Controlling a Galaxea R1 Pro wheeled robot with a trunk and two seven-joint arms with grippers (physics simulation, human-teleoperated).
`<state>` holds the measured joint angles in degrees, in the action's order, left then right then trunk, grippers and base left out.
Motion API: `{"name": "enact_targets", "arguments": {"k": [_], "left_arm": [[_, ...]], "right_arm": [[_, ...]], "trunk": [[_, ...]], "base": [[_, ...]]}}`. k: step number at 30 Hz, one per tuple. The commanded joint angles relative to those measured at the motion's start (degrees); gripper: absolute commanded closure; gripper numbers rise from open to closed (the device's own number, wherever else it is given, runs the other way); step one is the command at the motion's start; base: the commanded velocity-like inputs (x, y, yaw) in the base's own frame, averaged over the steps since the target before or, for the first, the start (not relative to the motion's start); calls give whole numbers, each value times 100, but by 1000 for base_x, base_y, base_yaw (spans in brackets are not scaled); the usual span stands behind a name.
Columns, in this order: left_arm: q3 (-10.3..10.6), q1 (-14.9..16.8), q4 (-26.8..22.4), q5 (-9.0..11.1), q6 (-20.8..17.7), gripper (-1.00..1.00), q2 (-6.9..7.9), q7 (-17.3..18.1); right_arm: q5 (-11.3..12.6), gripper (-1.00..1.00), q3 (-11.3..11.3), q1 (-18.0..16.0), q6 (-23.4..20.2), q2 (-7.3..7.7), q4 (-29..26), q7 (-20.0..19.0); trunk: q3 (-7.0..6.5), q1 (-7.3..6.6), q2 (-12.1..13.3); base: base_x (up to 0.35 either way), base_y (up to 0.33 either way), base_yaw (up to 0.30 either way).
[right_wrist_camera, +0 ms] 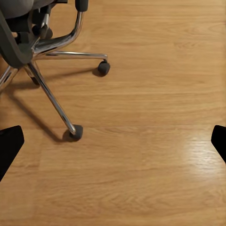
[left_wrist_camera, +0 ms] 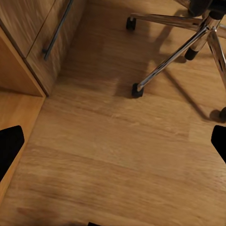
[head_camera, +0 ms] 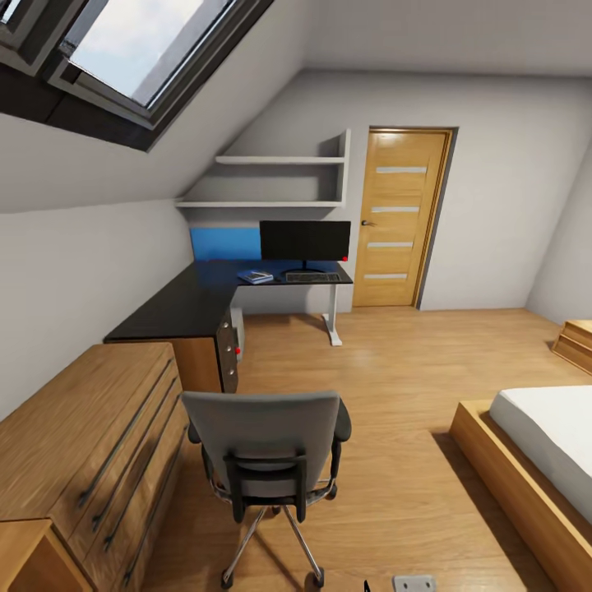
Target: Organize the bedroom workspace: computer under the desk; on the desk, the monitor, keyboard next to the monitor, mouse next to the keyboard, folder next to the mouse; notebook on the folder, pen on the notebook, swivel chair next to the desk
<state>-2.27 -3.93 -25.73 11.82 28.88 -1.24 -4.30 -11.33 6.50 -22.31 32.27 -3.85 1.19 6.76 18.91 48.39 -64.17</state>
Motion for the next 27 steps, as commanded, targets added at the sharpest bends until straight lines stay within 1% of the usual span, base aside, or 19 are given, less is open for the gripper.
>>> {"name": "enact_targets", "arguments": {"k": [1,21,24,27], "left_arm": [[-19,-3,-11,-15,3,-100,-3,-10],[-19,-3,-20,-9,-29,-100,-2,-22],[-18,29,-30,-12,-160,-100,-55,-24],[-18,138,-124,-13,-419,-100,-99,-40]], "right_arm": [[-62,-100,44,-6,22,-1,13,29],[-60,-100,31,-6,28,-18,13,27],[-45,-100,24,-6,28,-27,11,29],[-36,-100,25,-7,-2,-41,-9,40]], "trunk": [[24,23,-45],[383,462,-848],[437,528,-968],[491,594,-1088]], "base": [[0,0,0],[0,0,0],[0,0,0],[0,0,0]]}}
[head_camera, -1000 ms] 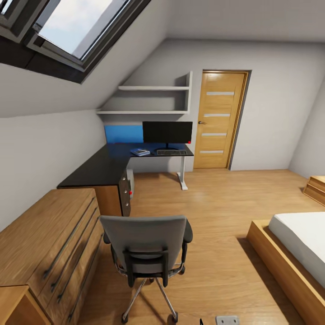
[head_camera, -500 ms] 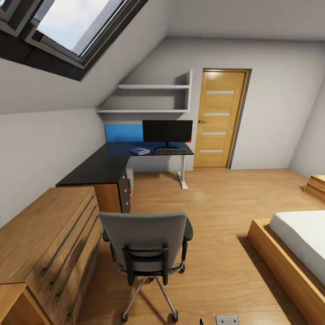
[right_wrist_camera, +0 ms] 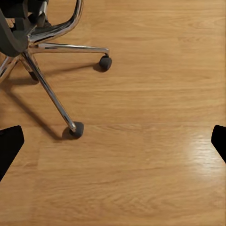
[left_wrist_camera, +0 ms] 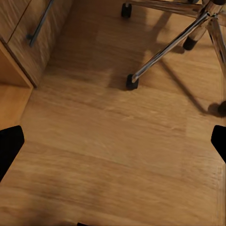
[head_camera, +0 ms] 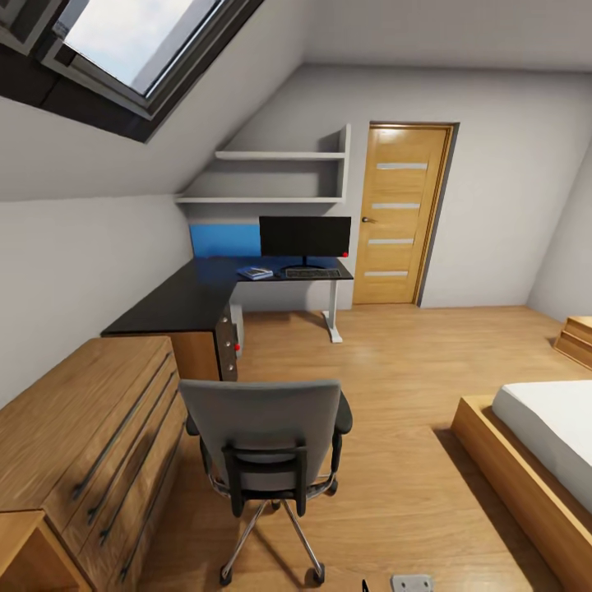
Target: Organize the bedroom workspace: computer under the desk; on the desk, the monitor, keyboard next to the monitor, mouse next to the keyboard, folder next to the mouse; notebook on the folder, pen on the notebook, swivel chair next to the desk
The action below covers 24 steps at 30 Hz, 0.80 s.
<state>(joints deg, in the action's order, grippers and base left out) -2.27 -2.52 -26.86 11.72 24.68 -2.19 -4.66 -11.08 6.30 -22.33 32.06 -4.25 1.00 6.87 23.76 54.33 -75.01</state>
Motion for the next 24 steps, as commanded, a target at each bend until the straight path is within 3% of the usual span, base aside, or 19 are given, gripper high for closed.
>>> {"name": "enact_targets", "arguments": {"k": [1,7,10,16,24], "left_arm": [[-17,29,-41,-2,-94,-100,-12,-7],[-18,310,-198,-3,-745,-100,-57,-16],[-19,571,-244,-3,-1072,-100,-96,-21],[-19,1046,-268,-6,-1347,-100,-141,-34],[-19,1742,-275,1,-1983,-100,-164,-39]], "right_arm": [[-60,-100,46,-6,12,-4,-12,33],[-56,-100,47,-9,-105,-180,-399,92],[-68,-100,45,-14,-423,-346,-804,265],[-82,-100,40,-40,-1095,-567,-1294,438],[-74,-100,39,-281,-1463,-575,-1487,491]], "trunk": [[24,23,-45],[132,155,-286],[185,221,-406],[293,352,-647],[437,528,-967]], "base": [[0,0,0],[0,0,0],[0,0,0],[0,0,0],[0,0,0]]}}
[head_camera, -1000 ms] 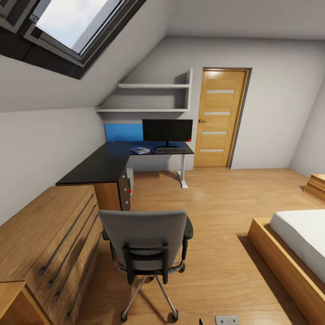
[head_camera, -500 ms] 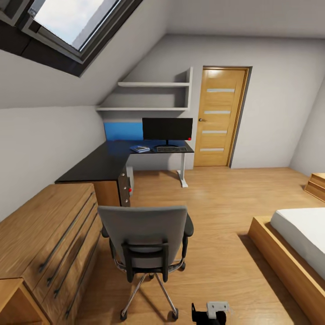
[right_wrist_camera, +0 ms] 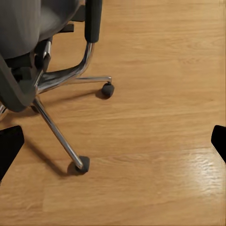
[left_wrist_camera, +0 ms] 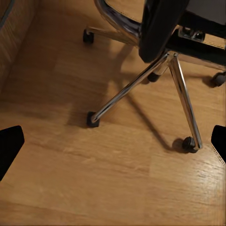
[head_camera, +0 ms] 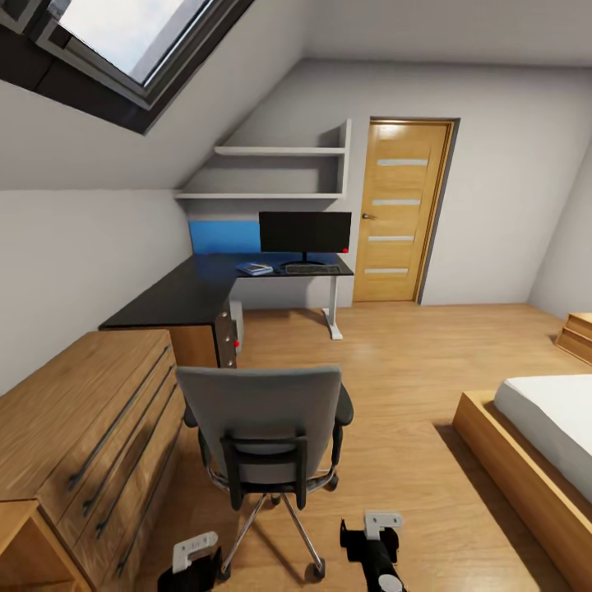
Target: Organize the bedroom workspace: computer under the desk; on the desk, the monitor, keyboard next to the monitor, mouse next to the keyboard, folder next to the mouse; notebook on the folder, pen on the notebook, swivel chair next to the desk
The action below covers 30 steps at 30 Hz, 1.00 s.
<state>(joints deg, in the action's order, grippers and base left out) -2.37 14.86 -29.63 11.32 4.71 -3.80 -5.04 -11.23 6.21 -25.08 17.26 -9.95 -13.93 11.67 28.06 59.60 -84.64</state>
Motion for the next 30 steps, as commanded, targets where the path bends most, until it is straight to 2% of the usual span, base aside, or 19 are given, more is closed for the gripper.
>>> {"name": "enact_targets", "arguments": {"k": [1,6,14,30], "left_arm": [[-9,71,2,41,-57,-100,-4,0],[-9,363,1,44,-276,-100,-8,2],[-9,733,-10,44,-369,-100,-34,21],[-10,843,-34,27,-211,-100,-18,59]], "right_arm": [[-58,-100,47,-50,4,-5,2,13],[-54,-100,44,-254,-30,-5,-4,18],[-47,-100,39,-473,-38,-5,-32,13],[-43,-100,32,-592,170,-5,31,-65]], "trunk": [[25,22,-45],[115,132,-245],[258,308,-566],[546,659,-1208]], "base": [[0,0,0],[0,0,0],[0,0,0],[0,0,0]]}}
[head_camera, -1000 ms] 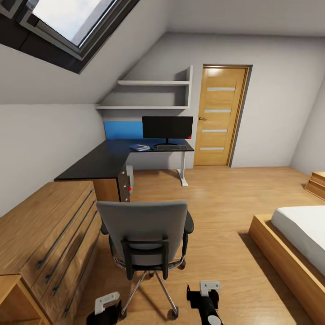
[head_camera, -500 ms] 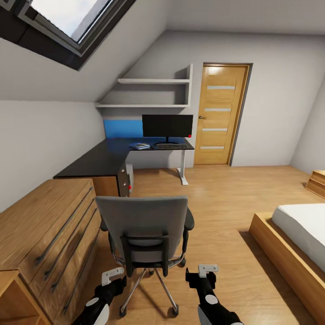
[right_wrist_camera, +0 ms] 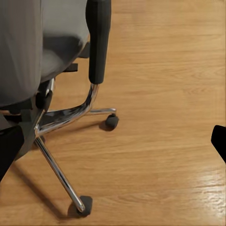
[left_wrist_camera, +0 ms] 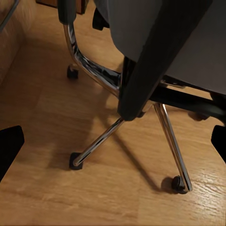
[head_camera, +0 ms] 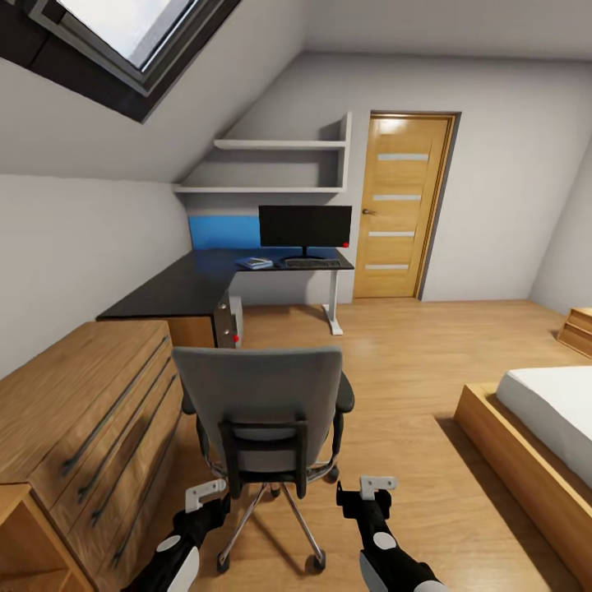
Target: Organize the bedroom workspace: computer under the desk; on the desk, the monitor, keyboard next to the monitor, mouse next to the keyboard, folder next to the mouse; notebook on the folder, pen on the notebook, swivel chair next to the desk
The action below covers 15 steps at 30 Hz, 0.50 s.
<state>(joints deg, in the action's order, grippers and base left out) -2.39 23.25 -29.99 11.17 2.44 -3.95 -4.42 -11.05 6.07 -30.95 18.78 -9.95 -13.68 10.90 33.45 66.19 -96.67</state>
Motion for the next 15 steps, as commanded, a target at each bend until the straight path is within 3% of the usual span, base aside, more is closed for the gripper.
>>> {"name": "enact_targets", "arguments": {"k": [1,15], "left_arm": [[-5,5,2,38,24,-100,-4,-8],[2,4,1,27,42,-100,4,-15]], "right_arm": [[-62,-100,45,-6,35,-5,12,11],[-70,-100,29,-8,44,-5,15,-33]], "trunk": [[24,22,-44],[276,330,-606]], "base": [[0,0,0],[0,0,0]]}}
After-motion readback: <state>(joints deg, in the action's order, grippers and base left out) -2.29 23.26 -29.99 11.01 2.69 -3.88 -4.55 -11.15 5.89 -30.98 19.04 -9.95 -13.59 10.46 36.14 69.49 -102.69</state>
